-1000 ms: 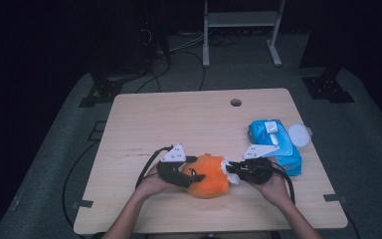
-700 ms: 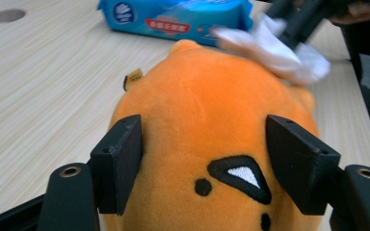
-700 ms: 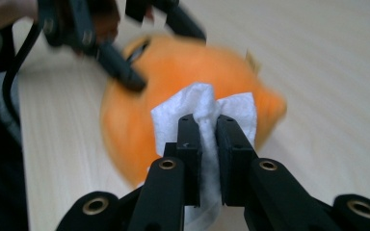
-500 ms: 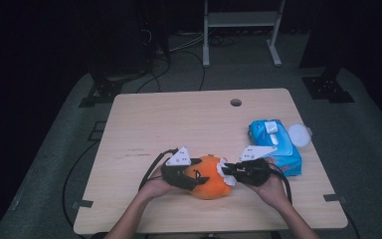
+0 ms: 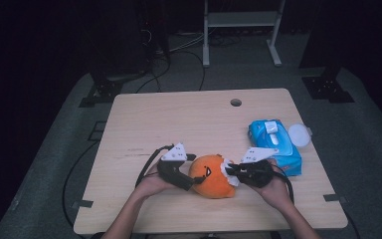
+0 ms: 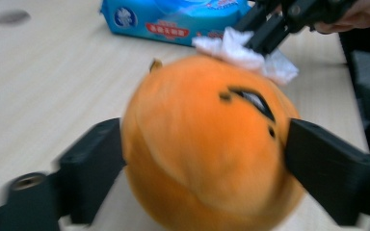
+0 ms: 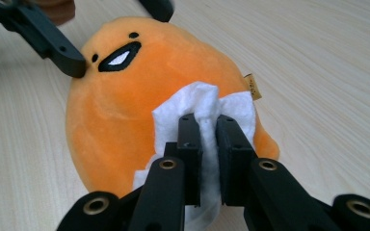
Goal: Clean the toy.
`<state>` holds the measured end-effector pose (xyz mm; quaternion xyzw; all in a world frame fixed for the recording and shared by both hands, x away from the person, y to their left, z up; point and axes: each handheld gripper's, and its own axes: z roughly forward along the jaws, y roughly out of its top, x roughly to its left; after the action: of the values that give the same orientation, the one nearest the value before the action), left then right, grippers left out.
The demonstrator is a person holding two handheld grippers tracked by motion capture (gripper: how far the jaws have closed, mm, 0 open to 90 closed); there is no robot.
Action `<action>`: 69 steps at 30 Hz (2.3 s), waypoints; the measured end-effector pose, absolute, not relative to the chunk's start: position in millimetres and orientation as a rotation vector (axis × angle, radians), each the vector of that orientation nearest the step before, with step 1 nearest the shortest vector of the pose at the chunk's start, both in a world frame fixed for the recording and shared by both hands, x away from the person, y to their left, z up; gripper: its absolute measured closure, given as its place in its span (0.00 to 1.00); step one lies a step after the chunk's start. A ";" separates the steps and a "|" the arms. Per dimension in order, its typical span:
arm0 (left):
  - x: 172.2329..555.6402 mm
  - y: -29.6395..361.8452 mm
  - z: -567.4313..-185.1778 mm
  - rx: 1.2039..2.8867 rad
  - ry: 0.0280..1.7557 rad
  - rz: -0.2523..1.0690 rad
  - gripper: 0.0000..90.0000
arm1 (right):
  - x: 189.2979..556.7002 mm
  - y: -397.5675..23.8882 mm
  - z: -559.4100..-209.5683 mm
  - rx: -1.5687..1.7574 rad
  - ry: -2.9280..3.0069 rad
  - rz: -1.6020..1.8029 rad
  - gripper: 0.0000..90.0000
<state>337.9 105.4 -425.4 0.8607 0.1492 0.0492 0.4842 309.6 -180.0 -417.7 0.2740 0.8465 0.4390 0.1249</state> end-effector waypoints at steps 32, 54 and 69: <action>332.0 88.2 -420.0 2.111 0.369 0.079 0.20 | 294.7 -166.4 -399.4 0.652 2.432 1.261 0.90; 321.7 76.7 -415.9 2.081 0.374 0.102 0.34 | 285.4 -162.3 -390.9 0.613 2.439 1.304 0.90; 301.1 65.8 -411.8 2.158 0.094 0.281 0.41 | 286.9 -168.7 -386.0 0.637 2.398 1.332 0.90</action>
<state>301.1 65.8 -411.8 0.8781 0.0382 0.1142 0.4631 286.9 -168.7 -386.0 0.2232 0.8402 0.4669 0.1620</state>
